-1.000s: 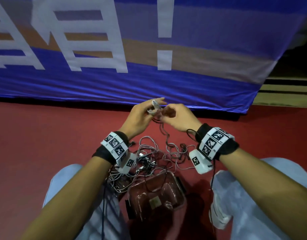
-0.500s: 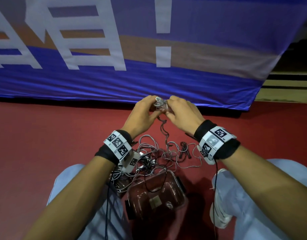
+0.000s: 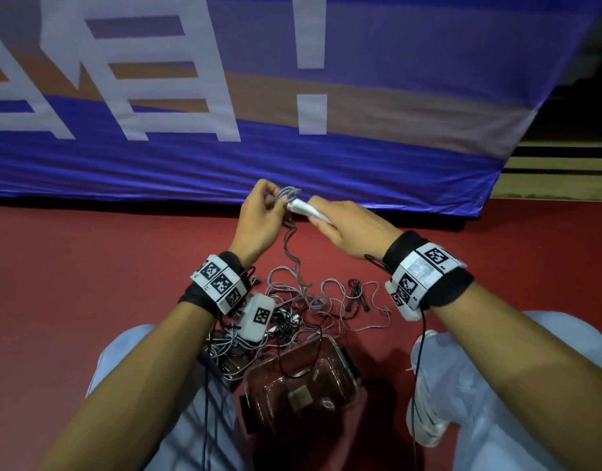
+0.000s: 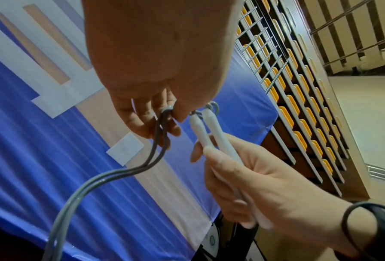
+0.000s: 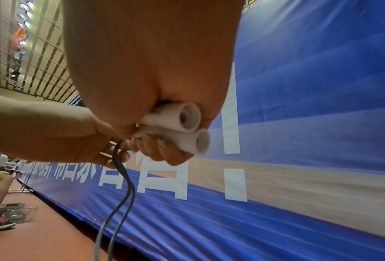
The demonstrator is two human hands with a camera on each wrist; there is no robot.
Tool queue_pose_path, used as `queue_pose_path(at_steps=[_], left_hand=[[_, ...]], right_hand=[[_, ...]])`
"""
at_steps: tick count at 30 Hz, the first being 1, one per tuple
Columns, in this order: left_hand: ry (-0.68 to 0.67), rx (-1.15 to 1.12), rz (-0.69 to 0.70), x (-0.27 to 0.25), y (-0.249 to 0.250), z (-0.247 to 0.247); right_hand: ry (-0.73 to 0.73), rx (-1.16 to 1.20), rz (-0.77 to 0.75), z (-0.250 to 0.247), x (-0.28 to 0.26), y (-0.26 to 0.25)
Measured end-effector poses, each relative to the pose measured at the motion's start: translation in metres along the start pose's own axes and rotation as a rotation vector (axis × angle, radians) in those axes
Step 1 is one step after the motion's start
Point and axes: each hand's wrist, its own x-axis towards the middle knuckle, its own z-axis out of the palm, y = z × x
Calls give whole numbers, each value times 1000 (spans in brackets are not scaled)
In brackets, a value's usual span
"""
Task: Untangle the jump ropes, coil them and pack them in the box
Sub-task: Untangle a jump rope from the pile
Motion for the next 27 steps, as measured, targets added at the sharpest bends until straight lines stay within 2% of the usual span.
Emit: queue_pose_path(at_steps=[3, 6, 8, 11, 13, 17, 19, 24, 27], left_hand=[[0, 83, 39, 4, 0, -2], [42, 136, 89, 4, 4, -4], [101, 142, 97, 2, 5, -7], [166, 206, 90, 3, 2, -11], [170, 262, 40, 4, -2, -14], [64, 410, -139, 8, -15, -18], [20, 442, -159, 7, -17, -16], [-218, 163, -11, 4, -8, -9], [-304, -138, -104, 6, -4, -9]], right_hand=[[-101, 42, 46, -1, 1, 1], [-273, 33, 201, 1, 0, 2], [-310, 26, 310, 2, -2, 6], [-216, 2, 443, -4, -1, 9], [-133, 18, 469, -7, 2, 8], [-57, 129, 473, -5, 5, 4], [-24, 179, 477, -3, 6, 3], [79, 122, 424, 0, 4, 6], [4, -48, 335, -6, -1, 12]])
